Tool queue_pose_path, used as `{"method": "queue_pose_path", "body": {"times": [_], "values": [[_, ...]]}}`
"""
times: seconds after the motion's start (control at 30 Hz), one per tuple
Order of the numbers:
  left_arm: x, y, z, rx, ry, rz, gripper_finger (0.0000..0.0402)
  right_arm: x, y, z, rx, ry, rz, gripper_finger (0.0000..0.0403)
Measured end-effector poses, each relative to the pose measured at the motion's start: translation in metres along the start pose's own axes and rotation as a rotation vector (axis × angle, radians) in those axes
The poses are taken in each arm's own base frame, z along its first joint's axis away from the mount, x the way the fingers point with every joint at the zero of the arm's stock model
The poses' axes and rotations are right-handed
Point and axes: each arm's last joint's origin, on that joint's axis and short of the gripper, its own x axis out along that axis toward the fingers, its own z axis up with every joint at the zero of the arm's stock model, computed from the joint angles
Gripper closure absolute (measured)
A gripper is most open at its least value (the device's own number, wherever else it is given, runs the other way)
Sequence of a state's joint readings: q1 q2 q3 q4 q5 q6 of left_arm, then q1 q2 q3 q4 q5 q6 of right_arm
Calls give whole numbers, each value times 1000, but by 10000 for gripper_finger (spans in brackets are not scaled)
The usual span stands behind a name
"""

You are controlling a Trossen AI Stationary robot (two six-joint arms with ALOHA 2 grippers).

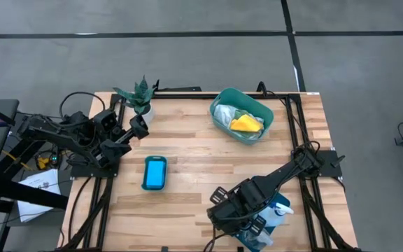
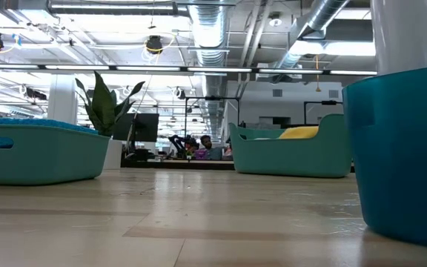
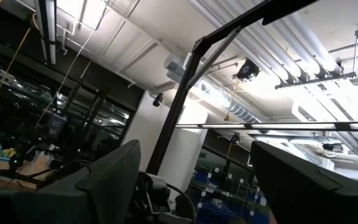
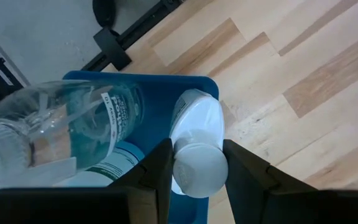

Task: Pick & Place Kitchen Items
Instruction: Put the white glass cleaner bottle into the blue bin

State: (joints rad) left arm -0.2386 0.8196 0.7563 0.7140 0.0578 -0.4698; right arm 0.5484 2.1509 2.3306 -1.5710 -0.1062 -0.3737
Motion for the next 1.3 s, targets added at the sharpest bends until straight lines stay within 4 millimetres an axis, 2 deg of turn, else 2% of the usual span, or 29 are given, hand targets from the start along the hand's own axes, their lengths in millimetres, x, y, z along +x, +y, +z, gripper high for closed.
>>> {"method": "queue_pose_path", "body": {"times": [0.93,1.3], "values": [[0,0,0,2,0,0,100,0,1,1,37,19,-49,296],[0,0,0,2,0,0,100,5,-2,1,212,27,-50,296]]}}
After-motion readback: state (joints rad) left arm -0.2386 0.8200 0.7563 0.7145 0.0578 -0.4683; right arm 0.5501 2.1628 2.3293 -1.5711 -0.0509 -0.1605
